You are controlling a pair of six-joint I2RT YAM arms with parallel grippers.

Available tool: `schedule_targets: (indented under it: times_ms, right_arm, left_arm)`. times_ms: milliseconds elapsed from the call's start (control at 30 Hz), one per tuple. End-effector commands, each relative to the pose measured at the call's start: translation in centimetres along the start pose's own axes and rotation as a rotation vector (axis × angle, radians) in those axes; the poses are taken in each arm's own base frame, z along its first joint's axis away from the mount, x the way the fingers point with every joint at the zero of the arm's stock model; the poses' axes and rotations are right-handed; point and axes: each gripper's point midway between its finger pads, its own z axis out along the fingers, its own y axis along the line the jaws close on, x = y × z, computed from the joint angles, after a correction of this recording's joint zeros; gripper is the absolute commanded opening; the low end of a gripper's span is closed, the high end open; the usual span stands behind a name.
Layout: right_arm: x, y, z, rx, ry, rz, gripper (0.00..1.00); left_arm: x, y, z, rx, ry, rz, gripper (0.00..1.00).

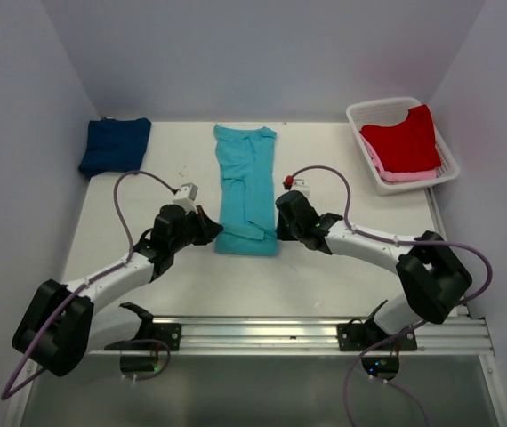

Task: Fold and stack the t-shirts
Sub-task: Fold the tshirt

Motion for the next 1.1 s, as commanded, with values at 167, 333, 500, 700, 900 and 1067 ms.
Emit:
schedule_targets:
  times_ms: [167,333,500,700,900,1067]
  right_arm:
    - [-6.0,1.9,1.3,-0.041,-0.108,-0.041,0.0]
    - [-8.0,2.5,2.0,-0.041,-0.128,-0.065,0.0]
    - [-10.6,2.9,3.2,-0.039,-0.141,-0.073,0.0]
    - [-15.4,2.2,6.7,0.057,-0.181,-0.056,0.0]
    - [-22.4,-1.4,9.5,0.374,-0.261,-0.013,0.62]
    - [-21.5,-2.5,6.5,0.333,-0.362,0.034,0.78]
  left_arm:
    - [-6.1,-1.1,3.1,-0.016,-0.17,0.099,0.0]
    - [-7.5,-0.5,3.8,-0.041,-0.194,0.1,0.0]
    - [-8.9,0.8,5.4,-0.063,-0.198,0.077,0.0]
    - [-12.8,2.3,9.2,-0.078,-0.214,0.087,0.0]
    - [-22.2,3.4,11.3,-0.079,-0.343,0.05,0.8]
    - [-22.9,1.8,7.7,-0.058,-0.404,0.087,1.0]
